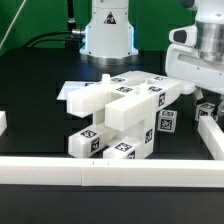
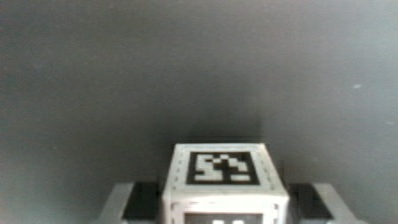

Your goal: Assemble chair

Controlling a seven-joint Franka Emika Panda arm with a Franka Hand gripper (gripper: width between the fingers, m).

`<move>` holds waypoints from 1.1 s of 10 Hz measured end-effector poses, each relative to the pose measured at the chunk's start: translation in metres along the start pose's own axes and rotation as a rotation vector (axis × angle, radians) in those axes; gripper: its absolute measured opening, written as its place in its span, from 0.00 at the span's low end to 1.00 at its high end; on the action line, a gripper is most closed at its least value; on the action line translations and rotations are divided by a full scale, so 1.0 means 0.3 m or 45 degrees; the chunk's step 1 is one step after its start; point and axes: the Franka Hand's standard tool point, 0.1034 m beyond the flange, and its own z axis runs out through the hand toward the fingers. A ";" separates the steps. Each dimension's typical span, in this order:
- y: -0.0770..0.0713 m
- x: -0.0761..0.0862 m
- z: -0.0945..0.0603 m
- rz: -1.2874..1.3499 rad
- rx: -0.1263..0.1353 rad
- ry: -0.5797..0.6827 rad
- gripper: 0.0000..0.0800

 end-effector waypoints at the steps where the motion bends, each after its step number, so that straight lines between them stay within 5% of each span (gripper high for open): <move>1: -0.013 -0.016 -0.054 -0.007 0.013 -0.018 0.35; 3: -0.028 0.003 -0.167 -0.040 0.062 -0.032 0.36; 6: -0.026 0.127 -0.322 -0.140 0.105 -0.053 0.36; 10: -0.014 0.136 -0.315 -0.197 0.098 -0.049 0.36; 11: 0.028 0.207 -0.337 -0.312 0.091 -0.051 0.36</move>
Offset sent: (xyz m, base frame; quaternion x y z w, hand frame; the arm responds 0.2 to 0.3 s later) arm 0.0083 -0.0177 0.0637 0.0261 -0.0489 -0.0214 0.9982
